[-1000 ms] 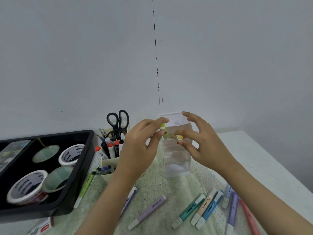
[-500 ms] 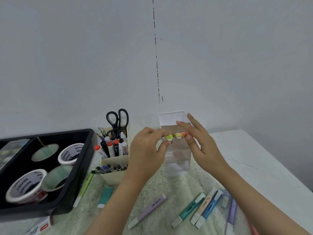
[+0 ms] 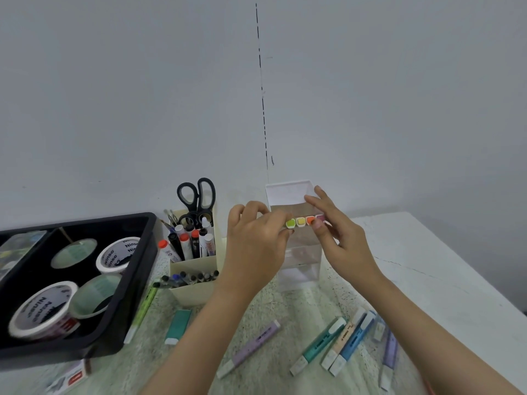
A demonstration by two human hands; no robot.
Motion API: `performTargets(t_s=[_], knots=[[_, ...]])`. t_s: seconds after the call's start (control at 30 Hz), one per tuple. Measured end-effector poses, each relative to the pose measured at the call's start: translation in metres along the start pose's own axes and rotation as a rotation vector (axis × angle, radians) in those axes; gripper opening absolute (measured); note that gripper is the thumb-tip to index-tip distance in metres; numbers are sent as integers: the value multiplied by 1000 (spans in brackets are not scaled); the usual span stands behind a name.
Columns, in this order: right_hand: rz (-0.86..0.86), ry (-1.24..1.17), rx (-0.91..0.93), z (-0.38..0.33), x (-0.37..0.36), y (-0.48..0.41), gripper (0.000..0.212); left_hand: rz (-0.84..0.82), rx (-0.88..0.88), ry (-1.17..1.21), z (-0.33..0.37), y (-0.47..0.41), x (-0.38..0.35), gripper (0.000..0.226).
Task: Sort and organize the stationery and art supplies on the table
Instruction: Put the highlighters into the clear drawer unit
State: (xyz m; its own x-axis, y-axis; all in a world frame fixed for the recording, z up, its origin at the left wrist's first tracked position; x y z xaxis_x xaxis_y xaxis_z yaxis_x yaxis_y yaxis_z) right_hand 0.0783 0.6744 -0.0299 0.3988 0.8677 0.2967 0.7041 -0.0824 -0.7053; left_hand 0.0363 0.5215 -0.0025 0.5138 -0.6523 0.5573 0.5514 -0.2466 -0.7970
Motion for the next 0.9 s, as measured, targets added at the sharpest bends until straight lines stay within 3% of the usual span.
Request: performTargets(t_s=[0.37,0.57,0.67,0.77,0.9], knots=[[-13,-9,-17,-6,-1,0,33,-20,114,189,-8,1,-4,19],[-54,56,21,-4,6,1,36,-29,116,190,-9,19,1,34],[55,166,51,-2,8,15,37,-32,152,269,-12,44,10,38],[171,318,29,3,14,42,18,-165,164,308,-20,77,9,27],[-196,501,-103,18,19,89,18,-410,209,193,-37,118,-4,20]])
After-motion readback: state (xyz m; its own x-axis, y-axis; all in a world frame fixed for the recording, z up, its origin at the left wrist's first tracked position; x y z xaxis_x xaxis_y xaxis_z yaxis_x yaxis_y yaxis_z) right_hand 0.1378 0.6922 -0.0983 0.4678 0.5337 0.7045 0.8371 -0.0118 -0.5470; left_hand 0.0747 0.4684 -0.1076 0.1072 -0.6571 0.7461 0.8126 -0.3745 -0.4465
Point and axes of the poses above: each hand's wrist, its own y-axis away from the middle knuckle, its own x-axis out of the back of the hand, z = x × y, the point moved 2 cm from there along -y, towards the middle knuckle, and after that the axes turned 13 degrees about x, right-handed, at the moved point
